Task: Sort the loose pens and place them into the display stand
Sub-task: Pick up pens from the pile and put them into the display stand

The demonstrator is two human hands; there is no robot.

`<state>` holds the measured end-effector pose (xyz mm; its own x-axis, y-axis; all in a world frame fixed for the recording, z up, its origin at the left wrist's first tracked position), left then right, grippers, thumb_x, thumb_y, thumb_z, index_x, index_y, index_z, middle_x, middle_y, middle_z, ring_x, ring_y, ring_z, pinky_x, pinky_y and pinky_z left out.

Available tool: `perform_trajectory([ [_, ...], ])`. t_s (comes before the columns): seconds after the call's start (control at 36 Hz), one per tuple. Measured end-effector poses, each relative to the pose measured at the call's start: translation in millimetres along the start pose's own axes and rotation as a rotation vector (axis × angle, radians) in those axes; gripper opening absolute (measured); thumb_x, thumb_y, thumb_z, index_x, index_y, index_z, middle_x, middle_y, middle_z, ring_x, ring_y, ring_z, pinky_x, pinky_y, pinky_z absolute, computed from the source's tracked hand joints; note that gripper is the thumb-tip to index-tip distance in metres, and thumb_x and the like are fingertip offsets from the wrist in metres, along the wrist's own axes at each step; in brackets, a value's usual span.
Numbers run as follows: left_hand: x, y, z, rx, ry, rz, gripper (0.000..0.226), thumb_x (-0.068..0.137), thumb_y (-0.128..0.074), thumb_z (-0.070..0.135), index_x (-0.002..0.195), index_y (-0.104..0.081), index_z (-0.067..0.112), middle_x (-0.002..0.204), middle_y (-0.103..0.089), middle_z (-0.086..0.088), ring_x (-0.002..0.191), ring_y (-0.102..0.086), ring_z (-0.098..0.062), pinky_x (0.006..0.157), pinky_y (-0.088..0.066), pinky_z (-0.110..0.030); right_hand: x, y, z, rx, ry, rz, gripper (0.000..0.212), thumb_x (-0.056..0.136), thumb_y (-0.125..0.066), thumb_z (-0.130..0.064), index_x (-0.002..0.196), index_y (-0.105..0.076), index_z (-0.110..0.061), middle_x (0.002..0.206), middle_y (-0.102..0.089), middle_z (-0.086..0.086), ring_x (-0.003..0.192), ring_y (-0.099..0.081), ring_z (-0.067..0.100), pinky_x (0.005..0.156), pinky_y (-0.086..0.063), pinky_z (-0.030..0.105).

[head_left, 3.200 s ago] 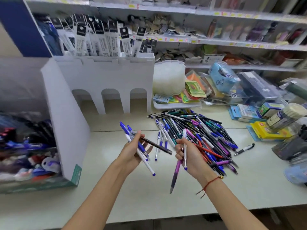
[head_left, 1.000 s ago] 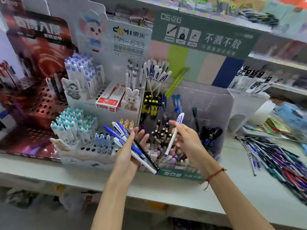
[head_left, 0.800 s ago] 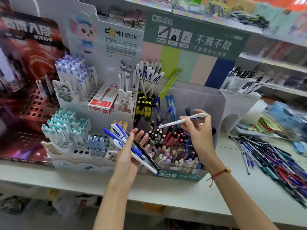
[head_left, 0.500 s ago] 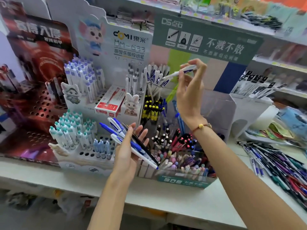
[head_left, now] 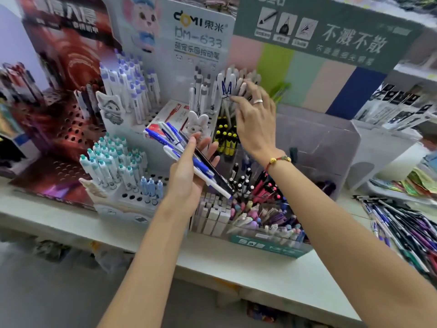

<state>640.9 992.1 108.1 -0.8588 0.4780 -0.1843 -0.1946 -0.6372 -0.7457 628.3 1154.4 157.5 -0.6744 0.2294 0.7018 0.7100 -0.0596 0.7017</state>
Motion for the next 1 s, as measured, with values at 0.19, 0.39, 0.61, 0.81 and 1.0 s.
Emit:
perform_trajectory([
  [0.19,8.7,-6.1,-1.6,-0.042,-0.043,-0.019,0.035,0.102,-0.042,0.026,0.13,-0.054,0.009,0.114,-0.069,-0.001,0.103,-0.067,-0.014,0.094,-0.051,-0.032,-30.4,22.4,-13.7,0.293,-0.064,0.109,0.023,0.088,-0.056,-0.01,0.109,-0.065,-0.013,0.111,-0.059,0.007,0.101,-0.053,0.023,0.084,-0.048,0.039],
  [0.39,14.6,-13.7,1.5,-0.078,-0.07,-0.087,0.025,0.103,-0.04,0.024,0.104,-0.063,0.016,0.127,-0.063,-0.002,0.122,-0.056,-0.019,0.107,-0.041,-0.042,-38.7,40.2,-33.8,0.71,-0.242,-0.48,0.027,0.09,-0.061,-0.044,0.088,-0.072,-0.02,0.068,-0.063,-0.016,0.058,-0.054,-0.01,0.058,-0.038,0.007],
  [0.61,6.3,-14.9,-5.4,-0.067,-0.007,-0.101,0.03,0.103,-0.037,0.022,0.126,-0.055,0.015,0.123,-0.062,0.002,0.12,-0.055,-0.015,0.086,-0.052,-0.028,-48.6,42.3,-26.2,0.665,-0.198,-0.641,0.02,0.085,-0.072,-0.031,0.099,-0.076,-0.017,0.081,-0.072,-0.008,0.064,-0.061,-0.008,0.062,-0.044,0.009],
  [0.81,-3.4,-2.9,-25.1,0.044,0.092,-0.042,0.025,0.102,-0.041,0.025,0.119,-0.059,0.019,0.117,-0.065,0.004,0.125,-0.052,-0.018,0.083,-0.052,-0.029,-76.8,35.9,-19.5,0.733,-0.307,-0.829,0.023,0.085,-0.072,-0.027,0.106,-0.073,-0.015,0.092,-0.074,-0.002,0.063,-0.066,0.005,0.074,-0.055,0.023],
  [1.0,-8.8,20.6,-27.8,0.122,0.087,-0.007,0.02,0.102,-0.042,0.025,0.106,-0.061,0.021,0.106,-0.068,0.004,0.103,-0.066,-0.013,0.09,-0.051,-0.031,-99.0,32.5,-14.6,0.938,-0.576,-0.914,0.017,0.092,-0.063,-0.012,0.107,-0.058,-0.007,0.087,-0.067,0.001,0.059,-0.068,0.006,0.05,-0.05,0.017],
])
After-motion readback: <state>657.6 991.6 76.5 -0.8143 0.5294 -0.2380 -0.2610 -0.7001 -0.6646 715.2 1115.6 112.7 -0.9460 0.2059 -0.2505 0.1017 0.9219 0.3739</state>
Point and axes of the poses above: each hand's wrist, its own x-axis towards the middle knuckle, its own y-axis out of the back of the hand, z = x × y, the point moved 3 cm from there along x, towards the middle knuckle
